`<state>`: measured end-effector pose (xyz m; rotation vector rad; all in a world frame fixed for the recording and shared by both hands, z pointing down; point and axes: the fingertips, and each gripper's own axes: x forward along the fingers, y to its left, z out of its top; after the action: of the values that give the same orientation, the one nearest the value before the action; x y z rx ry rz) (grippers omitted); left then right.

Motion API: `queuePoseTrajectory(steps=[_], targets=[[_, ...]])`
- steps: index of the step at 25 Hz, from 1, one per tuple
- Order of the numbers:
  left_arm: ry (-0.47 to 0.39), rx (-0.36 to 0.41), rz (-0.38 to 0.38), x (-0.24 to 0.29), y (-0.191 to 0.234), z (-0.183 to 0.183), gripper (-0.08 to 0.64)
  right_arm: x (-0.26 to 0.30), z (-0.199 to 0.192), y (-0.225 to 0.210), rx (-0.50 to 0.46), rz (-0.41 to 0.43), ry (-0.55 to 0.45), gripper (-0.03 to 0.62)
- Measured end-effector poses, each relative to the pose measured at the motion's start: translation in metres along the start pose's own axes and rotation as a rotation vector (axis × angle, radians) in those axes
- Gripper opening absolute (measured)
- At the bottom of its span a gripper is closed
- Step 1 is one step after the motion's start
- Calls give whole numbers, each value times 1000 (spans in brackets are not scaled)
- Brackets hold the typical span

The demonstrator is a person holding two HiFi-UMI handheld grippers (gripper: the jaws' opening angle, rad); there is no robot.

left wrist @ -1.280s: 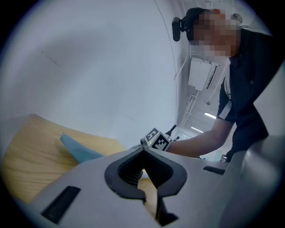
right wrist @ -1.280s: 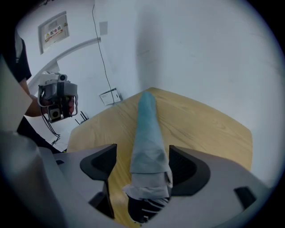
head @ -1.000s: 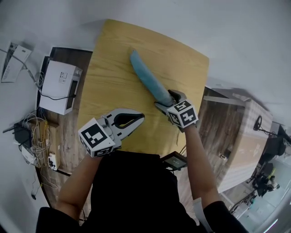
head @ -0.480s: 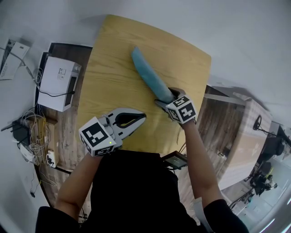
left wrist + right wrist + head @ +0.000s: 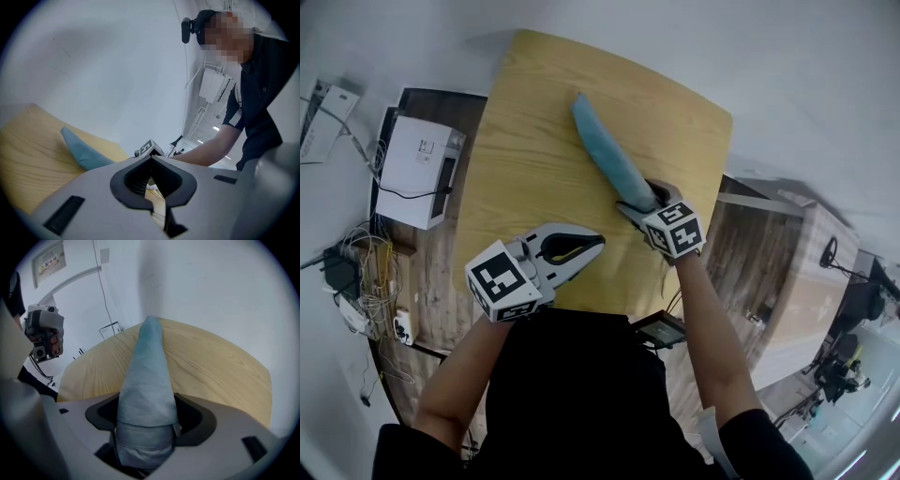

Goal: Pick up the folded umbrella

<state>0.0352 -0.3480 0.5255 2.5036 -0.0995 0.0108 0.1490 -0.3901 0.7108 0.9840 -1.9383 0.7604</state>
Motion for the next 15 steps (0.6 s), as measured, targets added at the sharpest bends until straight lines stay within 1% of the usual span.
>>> queuePoseTrajectory(steps=[3, 8, 12, 15], targets=[[-1, 5, 6, -1, 0, 1, 11, 0, 1, -4, 41, -8, -14, 337], [-6, 9, 18, -8, -3, -2, 12, 1, 1, -7, 89, 10, -2, 305], [-13, 27, 21, -9, -10, 2, 11, -3, 2, -12, 119, 21, -48, 298], [-6, 51, 21, -13, -19, 7, 11, -9, 4, -14, 127, 9, -88, 293]])
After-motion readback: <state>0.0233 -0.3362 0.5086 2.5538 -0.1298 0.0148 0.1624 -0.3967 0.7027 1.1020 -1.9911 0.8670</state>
